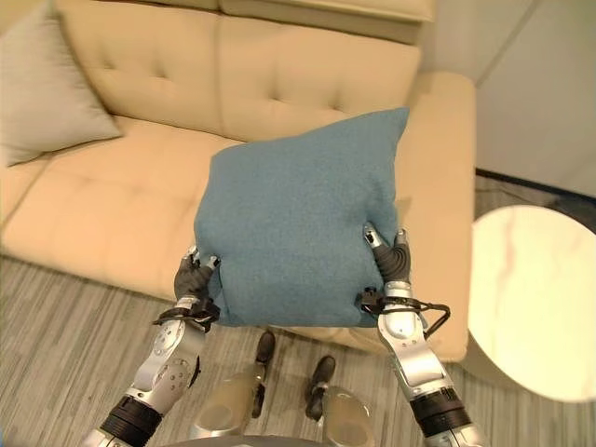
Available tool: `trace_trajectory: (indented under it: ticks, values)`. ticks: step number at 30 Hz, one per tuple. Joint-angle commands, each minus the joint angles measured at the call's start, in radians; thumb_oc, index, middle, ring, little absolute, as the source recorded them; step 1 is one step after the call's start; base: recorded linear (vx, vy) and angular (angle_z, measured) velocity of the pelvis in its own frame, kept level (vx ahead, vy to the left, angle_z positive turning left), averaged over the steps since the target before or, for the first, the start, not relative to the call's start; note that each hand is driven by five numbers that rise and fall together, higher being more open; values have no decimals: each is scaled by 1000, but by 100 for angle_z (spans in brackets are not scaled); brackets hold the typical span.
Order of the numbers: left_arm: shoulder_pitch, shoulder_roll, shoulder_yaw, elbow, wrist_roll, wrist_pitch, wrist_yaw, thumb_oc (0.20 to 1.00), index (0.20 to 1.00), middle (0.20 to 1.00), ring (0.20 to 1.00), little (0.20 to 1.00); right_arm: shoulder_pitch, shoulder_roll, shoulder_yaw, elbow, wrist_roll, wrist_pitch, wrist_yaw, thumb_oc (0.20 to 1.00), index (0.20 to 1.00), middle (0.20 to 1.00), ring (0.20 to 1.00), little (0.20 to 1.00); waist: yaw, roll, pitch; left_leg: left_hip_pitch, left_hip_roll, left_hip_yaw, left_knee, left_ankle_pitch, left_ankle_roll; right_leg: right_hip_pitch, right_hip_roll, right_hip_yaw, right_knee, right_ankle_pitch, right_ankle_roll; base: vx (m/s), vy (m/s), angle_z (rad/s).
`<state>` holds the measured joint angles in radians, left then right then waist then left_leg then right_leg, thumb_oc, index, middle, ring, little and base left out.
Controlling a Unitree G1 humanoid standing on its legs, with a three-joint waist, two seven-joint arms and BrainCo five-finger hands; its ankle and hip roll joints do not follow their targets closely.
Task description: Pick up all the scattered cushions and arrange them neatly on the sofa.
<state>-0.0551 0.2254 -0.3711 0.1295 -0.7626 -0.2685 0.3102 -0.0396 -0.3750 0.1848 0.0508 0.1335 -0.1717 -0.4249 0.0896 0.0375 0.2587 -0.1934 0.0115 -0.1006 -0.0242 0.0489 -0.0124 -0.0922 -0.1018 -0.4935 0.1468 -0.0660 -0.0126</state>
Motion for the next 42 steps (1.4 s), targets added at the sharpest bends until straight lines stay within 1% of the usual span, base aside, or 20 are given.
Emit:
trace_trajectory:
  ticks: [1,4,7,8,9,10,11,12,13,15,16,19,21,23,26,27,30,35,41,42]
  values:
    - [-153,-13,-31,-135,65,-76,-93,200,200,200,200,200,-88,27,24,-99,-33,-127,38,200,200,200,200,200,-43,-91,-54,19,17,125,90,-81,-45,68,-42,5,-167,41,94,65,184,187]
    - [-122,-3,-31,-133,79,-60,-97,200,200,200,200,200,-75,36,27,-97,-39,-112,55,200,200,200,200,200,-40,-96,-79,65,12,152,57,-89,-29,104,-52,-8,-167,44,104,124,202,74]
    - [-79,24,-28,-148,106,-32,-109,200,200,200,200,200,-74,62,42,-84,-34,-100,82,200,200,200,200,200,-24,-107,-95,115,-14,152,19,-97,0,111,-70,25,-132,40,116,122,322,-14]
    - [-61,45,-20,-155,113,-21,-120,200,200,200,200,200,-81,73,51,-82,-44,-94,95,200,200,200,200,200,-12,-110,-93,150,-30,150,-6,-102,24,98,-89,62,-57,28,128,107,341,-23]
    - [-64,54,-21,-159,124,-17,-120,200,200,200,200,200,-78,78,46,-87,-49,-92,96,200,200,200,200,200,-18,-111,-87,157,-35,141,-5,-104,29,85,-87,97,-23,25,127,105,292,-18]
    - [-70,60,-30,-162,130,-17,-122,200,200,200,200,200,-74,82,39,-89,-49,-94,96,200,200,200,200,200,-35,-117,-85,154,-43,121,-3,-102,34,63,-60,168,-12,22,122,62,134,1]
    - [-78,64,-39,-162,137,-22,-126,200,200,200,200,200,-74,81,33,-91,-53,-96,95,200,200,200,200,200,-55,-121,-76,159,-52,103,1,-106,38,27,-11,268,3,15,121,49,106,61]
    - [-84,64,-42,-158,135,-23,-131,200,200,200,200,200,-79,79,31,-89,-54,-96,94,200,200,200,200,200,-59,-124,-77,152,-58,99,5,-106,42,12,13,319,-14,20,126,167,83,88]
    - [-96,71,-45,-145,143,-16,-122,200,200,200,200,200,-101,76,49,-81,-50,-99,95,200,200,200,200,200,-55,-139,-75,169,-73,93,0,-114,48,-8,47,310,-58,57,119,148,35,78]
    - [-93,71,-43,-147,149,-16,-119,200,200,200,200,200,-102,75,52,-77,-51,-99,96,200,200,200,200,200,-56,-142,-74,179,-74,93,-5,-115,47,-19,53,293,-60,64,120,152,-11,6]
    - [-86,74,-20,-153,165,-21,-118,200,200,200,200,200,-100,76,53,-72,-55,-97,99,200,200,200,200,200,-53,-139,-64,202,-67,94,-3,-127,42,-65,38,206,-35,78,134,235,-77,-15]
    - [-87,48,-16,-140,153,-29,-136,200,200,200,200,200,-65,69,21,-69,-60,-97,98,200,200,200,200,200,-72,-154,-80,214,-80,92,48,-169,19,-7,47,222,-113,85,118,240,-94,16]
    - [-80,31,-19,-137,145,-24,-140,200,200,200,200,200,-47,46,6,-80,-63,-96,99,200,200,200,200,200,-84,-162,-96,204,-77,118,145,-216,4,59,51,240,-161,89,105,208,-73,35]
    - [-73,25,-14,-136,142,-20,-138,200,200,200,200,200,-37,43,6,-80,-56,-93,106,200,200,200,200,200,-82,-159,-98,186,-61,124,200,-227,-4,90,59,269,-191,89,99,112,4,-4]
    - [-84,22,-12,-140,145,-23,-128,200,200,200,200,200,-51,39,12,-72,-50,-94,108,200,200,200,200,200,-71,-162,-93,112,-58,68,197,-196,-15,95,59,305,-212,92,100,45,46,-45]
    - [-99,27,-9,-145,159,-25,-119,200,200,200,200,200,-64,34,16,-66,-47,-94,106,200,200,200,200,200,-63,-159,-89,65,-56,14,174,-159,-25,98,64,335,-211,90,100,95,87,-58]
    - [-109,25,-12,-141,172,-31,-111,200,200,200,200,200,-76,25,20,-54,-49,-94,103,200,200,200,200,200,-63,-135,-89,42,-34,-30,129,-115,-31,104,71,366,-195,64,97,100,117,-80]
    - [-98,39,-9,-133,192,-24,-111,200,200,200,200,200,-58,24,25,-35,-61,-87,111,200,200,200,200,200,-73,-116,-104,126,-19,1,49,-100,-23,124,56,387,-181,48,101,143,160,-49]
    - [-93,68,16,-125,217,-21,-102,200,200,200,200,200,-103,35,48,20,-87,-70,114,200,200,200,200,200,-61,-113,-91,154,-26,94,27,-118,13,87,25,444,-161,68,128,10,153,-47]
    - [-131,87,21,-108,229,-31,-84,200,200,200,200,200,-192,40,83,61,-107,-63,92,200,200,200,200,200,-48,-116,-65,118,-21,137,26,-117,21,17,14,438,-143,95,149,-287,88,-115]
